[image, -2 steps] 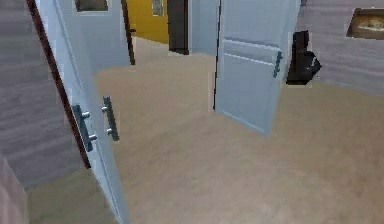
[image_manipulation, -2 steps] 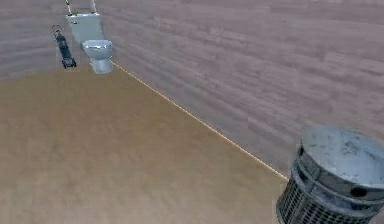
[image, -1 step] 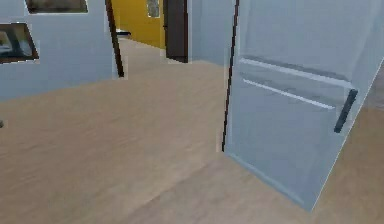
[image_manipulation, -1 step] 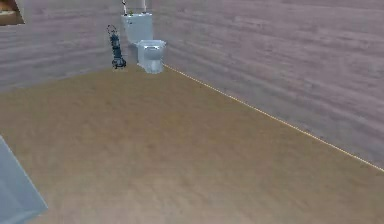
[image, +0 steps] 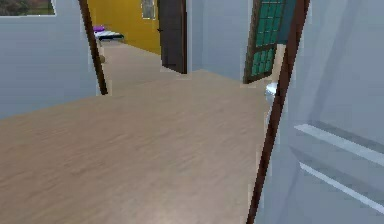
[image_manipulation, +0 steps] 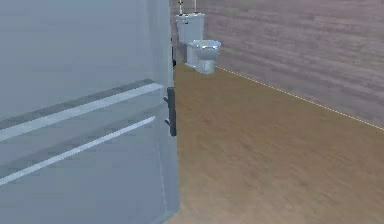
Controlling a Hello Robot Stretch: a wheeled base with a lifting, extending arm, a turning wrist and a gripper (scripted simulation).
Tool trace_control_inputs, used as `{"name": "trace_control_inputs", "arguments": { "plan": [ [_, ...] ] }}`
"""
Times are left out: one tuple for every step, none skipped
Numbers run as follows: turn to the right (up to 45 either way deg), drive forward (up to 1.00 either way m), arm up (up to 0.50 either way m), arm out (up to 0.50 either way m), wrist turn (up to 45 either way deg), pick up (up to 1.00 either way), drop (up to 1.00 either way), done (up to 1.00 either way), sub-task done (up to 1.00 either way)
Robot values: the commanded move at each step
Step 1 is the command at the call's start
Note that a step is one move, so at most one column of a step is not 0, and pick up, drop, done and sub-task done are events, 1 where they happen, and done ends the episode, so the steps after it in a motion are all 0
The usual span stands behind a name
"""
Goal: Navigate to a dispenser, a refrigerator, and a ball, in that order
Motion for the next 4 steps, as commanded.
{"name": "trace_control_inputs", "arguments": {
  "plan": [
    [-3.0,0.00,0.00,0.00,0.0,0.00,0.00,0.00,0.00],
    [0.0,0.70,0.00,0.00,0.0,0.00,0.00,0.00,0.00],
    [-18.0,0.00,0.00,0.00,0.0,0.00,0.00,0.00,0.00],
    [0.0,0.30,0.00,0.00,0.0,0.00,0.00,0.00,0.00]
  ]
}}
